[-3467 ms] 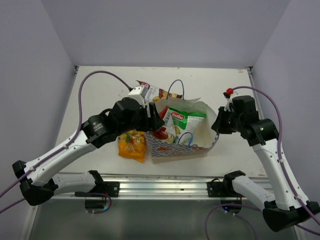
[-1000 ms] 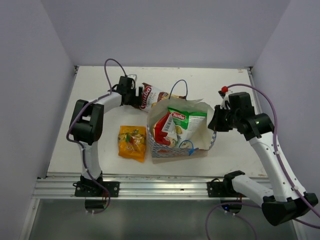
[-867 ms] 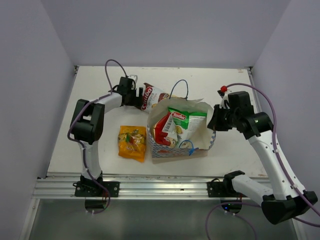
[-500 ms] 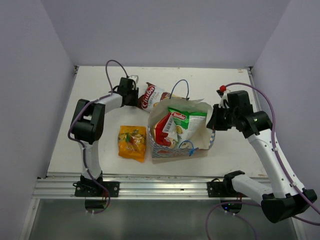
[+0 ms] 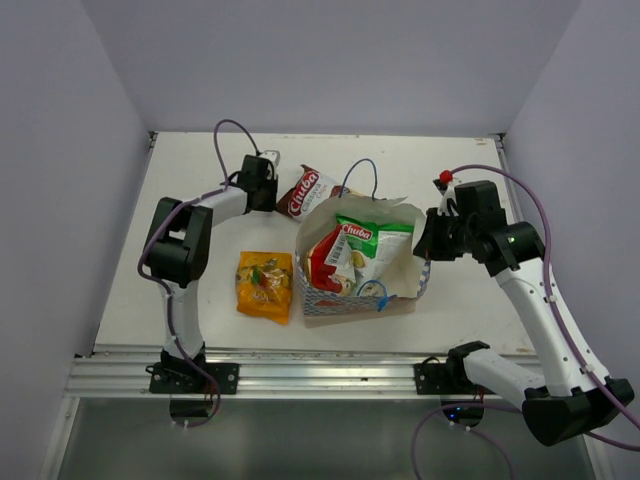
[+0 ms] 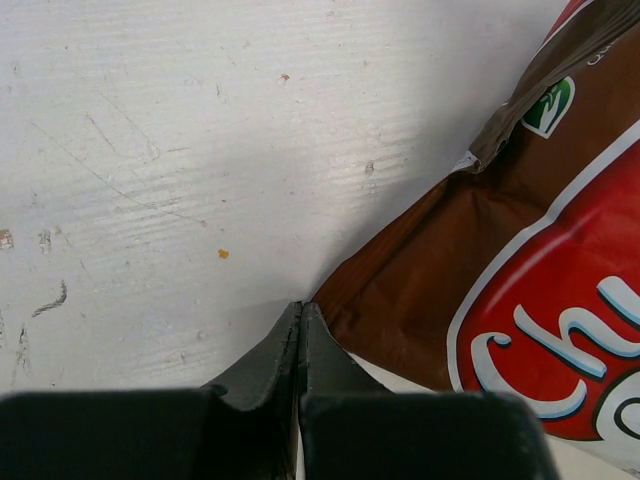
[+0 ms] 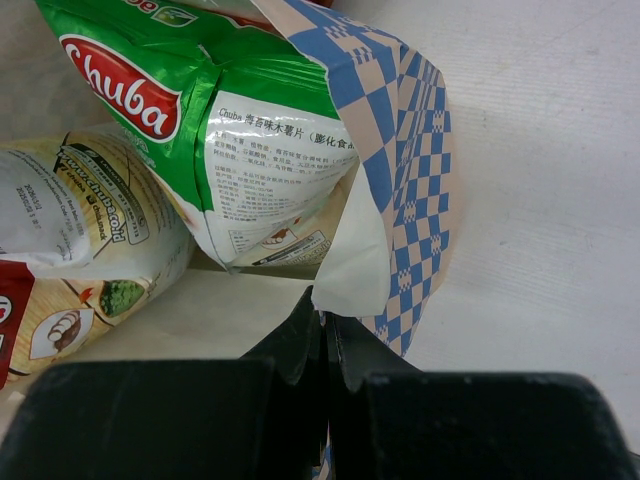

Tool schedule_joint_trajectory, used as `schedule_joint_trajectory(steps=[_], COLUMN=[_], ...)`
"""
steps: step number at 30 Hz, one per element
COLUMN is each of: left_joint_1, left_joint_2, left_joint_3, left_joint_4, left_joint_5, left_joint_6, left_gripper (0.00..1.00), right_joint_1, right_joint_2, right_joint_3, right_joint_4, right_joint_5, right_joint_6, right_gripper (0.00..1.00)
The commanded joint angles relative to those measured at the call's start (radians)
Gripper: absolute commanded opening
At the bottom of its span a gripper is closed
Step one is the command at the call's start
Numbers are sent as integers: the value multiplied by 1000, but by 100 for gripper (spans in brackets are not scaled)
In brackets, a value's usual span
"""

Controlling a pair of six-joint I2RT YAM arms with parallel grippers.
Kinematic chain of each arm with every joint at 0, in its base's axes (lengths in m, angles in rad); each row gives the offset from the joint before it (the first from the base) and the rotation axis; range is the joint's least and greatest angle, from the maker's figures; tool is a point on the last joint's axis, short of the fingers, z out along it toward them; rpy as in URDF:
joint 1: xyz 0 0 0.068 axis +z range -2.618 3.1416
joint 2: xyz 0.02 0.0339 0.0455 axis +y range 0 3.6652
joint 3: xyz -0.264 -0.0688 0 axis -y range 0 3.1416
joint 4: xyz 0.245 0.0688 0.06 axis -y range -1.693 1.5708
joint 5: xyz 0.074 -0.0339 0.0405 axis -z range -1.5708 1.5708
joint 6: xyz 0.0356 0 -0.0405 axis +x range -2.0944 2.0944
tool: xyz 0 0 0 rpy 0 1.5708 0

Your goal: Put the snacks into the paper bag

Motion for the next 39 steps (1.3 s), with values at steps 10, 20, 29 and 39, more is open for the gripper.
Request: schedule_joint_trajectory(steps=[10,20,29,39], left_joint_1=[-17,-17,-17,-15], left_joint_2=[-57,-370,-526,-547], left_joint_3=[-54,-82,-43,-28], left_joint_4=[-83,-117,-204,-209], left_joint_5=[-11,-57,-48,12], left_joint_6=[-7,-43,-55,-58], left_gripper=[0,0,0,0], right_joint_1=[3,3,5,5], right_joint_2=[-4,2,-10,-19], right_joint_3=[15,6,-5,-14], right_joint_4=[19,32,35,46], right_joint_5=[6,-5,-3,-12], right_joint_6=[-13,-7,4,15], right_gripper=[0,0,0,0])
